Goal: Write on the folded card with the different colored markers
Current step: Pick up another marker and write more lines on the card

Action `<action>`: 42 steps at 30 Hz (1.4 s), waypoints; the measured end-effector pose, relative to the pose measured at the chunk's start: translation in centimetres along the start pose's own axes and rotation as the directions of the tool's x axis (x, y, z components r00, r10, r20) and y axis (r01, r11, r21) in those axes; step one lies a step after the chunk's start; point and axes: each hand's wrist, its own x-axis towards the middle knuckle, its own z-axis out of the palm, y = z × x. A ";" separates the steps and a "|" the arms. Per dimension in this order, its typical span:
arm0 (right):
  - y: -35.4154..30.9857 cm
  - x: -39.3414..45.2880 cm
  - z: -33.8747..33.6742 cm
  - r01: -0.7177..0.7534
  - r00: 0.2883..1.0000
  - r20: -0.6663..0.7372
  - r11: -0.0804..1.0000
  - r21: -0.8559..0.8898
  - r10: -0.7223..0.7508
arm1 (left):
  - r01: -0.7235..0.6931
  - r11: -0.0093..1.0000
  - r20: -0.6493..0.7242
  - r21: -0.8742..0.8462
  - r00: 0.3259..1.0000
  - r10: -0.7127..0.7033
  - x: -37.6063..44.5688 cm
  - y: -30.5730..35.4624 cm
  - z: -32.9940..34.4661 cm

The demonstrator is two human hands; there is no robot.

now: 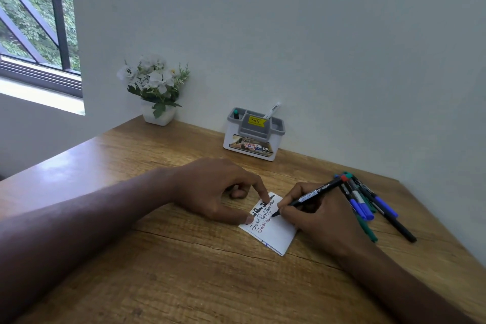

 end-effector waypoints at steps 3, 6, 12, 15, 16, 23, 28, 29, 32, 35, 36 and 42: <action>0.1 0.0 -0.1 -0.024 0.999 -0.024 1.000 0.007 0.024 | 0.001 1.000 -0.005 0.001 1.000 -0.001 0.0 0.0 -0.1; 0.2 0.0 -0.2 -0.033 0.999 -0.024 0.999 0.007 0.034 | 0.002 1.000 -0.004 0.006 1.000 -0.002 -0.1 0.0 0.1; 0.2 0.1 -0.2 -0.060 0.998 -0.036 0.998 0.012 0.061 | 0.006 1.000 -0.003 0.008 1.000 -0.006 -0.1 0.0 0.1; 0.2 0.2 -0.2 -0.064 0.997 -0.041 0.998 0.011 0.064 | 0.000 1.000 -0.006 0.004 1.000 0.000 -0.1 -0.1 0.1; 0.2 0.2 -0.3 -0.069 0.997 -0.037 0.998 0.014 0.069 | -0.001 1.000 -0.008 0.005 1.000 0.001 -0.1 -0.1 0.1; 0.1 0.2 -0.3 -0.100 0.994 -0.034 0.993 0.064 0.103 | -0.001 1.000 0.001 0.015 1.000 0.001 -0.1 -0.1 0.1; 0.1 0.2 -0.3 -0.113 0.993 -0.032 0.992 0.063 0.115 | 0.003 1.000 0.000 0.014 1.000 -0.003 -0.1 -0.2 0.1; 0.1 0.2 -0.3 -0.115 0.993 -0.033 0.991 0.066 0.117 | 0.002 1.000 0.000 0.013 1.000 -0.002 -0.1 -0.1 0.1; 0.2 0.2 -0.4 -0.102 0.994 -0.041 0.993 0.056 0.104 | 0.000 1.000 -0.005 0.019 1.000 0.000 -0.1 -0.1 0.1; 0.2 0.3 -0.3 -0.101 0.994 -0.040 0.994 0.048 0.103 | 0.003 1.000 -0.002 0.014 1.000 -0.003 -0.1 -0.2 0.1; 0.3 0.3 -0.2 -0.098 0.994 -0.043 0.994 0.042 0.100 | 0.002 1.000 -0.004 0.012 1.000 -0.001 -0.1 -0.2 0.1; 0.5 0.5 -0.3 -0.123 0.991 -0.051 0.990 0.066 0.126 | 0.000 1.000 -0.011 0.011 1.000 0.000 0.0 -0.2 0.2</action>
